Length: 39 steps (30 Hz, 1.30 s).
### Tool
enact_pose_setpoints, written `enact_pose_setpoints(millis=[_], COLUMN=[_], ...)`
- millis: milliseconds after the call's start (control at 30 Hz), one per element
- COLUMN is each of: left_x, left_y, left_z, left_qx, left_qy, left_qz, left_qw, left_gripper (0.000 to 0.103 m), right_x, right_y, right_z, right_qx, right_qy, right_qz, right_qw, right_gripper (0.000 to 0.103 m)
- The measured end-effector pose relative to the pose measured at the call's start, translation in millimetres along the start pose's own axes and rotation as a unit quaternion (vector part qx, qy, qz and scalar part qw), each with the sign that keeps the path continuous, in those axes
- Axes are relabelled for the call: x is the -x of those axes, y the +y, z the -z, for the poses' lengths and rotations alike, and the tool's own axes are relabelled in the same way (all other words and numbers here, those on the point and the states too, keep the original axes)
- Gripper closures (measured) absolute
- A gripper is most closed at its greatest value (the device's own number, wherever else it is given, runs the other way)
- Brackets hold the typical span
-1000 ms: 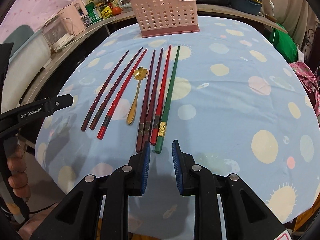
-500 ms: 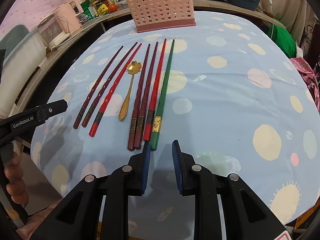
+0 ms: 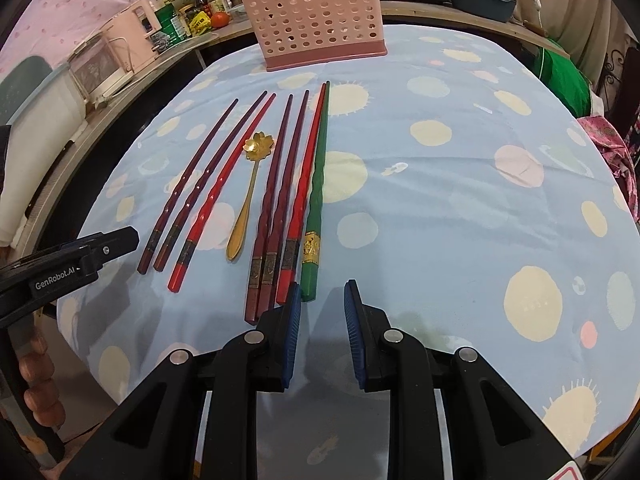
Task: Organize utensils
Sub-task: 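Grasp a dark red chopstick with the left tool while the right tool grasps a green chopstick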
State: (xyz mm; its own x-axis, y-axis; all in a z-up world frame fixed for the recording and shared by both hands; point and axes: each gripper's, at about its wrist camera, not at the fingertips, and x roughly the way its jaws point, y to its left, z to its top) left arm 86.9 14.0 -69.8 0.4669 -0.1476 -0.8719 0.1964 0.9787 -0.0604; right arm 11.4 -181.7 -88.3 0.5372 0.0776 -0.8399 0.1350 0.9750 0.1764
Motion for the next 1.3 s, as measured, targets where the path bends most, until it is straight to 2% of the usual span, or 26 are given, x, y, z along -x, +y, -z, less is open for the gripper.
enact_pose_setpoints(millis=[400, 700, 800, 933, 1033, 1167, 1300], left_x=[-19, -20, -19, -18, -18, -18, -17], left_y=[1, 2, 1, 0, -1, -4, -5], left_z=[1, 2, 2, 1, 2, 2, 3], left_qx=[0.001, 0.002, 0.001, -0.002, -0.005, -0.008, -0.01], left_qy=[0.021, 0.017, 0.017, 0.018, 0.018, 0.024, 0.024], left_qz=[-0.003, 0.001, 0.002, 0.008, 0.011, 0.026, 0.029], left_qw=[0.9998, 0.9998, 0.9998, 0.9998, 0.9998, 0.9994, 0.9992], left_gripper=[0.05, 0.053, 0.058, 0.07, 0.077, 0.094, 0.095], right_x=[0, -6, -9, -12, -12, -13, -10], right_y=[-15, -9, -8, -6, -7, -12, -14], right_z=[-6, -14, -18, -19, -20, -20, -19], right_qx=[-0.024, -0.011, -0.007, -0.005, -0.004, -0.009, -0.01], right_qy=[-0.003, -0.004, -0.006, -0.008, -0.009, -0.009, -0.011], right_qz=[0.009, 0.008, 0.008, 0.009, 0.011, 0.008, 0.011], right_qw=[1.0, 1.0, 1.0, 1.0, 1.0, 1.0, 1.0], right_gripper=[0.081, 0.081, 0.081, 0.082, 0.086, 0.095, 0.096])
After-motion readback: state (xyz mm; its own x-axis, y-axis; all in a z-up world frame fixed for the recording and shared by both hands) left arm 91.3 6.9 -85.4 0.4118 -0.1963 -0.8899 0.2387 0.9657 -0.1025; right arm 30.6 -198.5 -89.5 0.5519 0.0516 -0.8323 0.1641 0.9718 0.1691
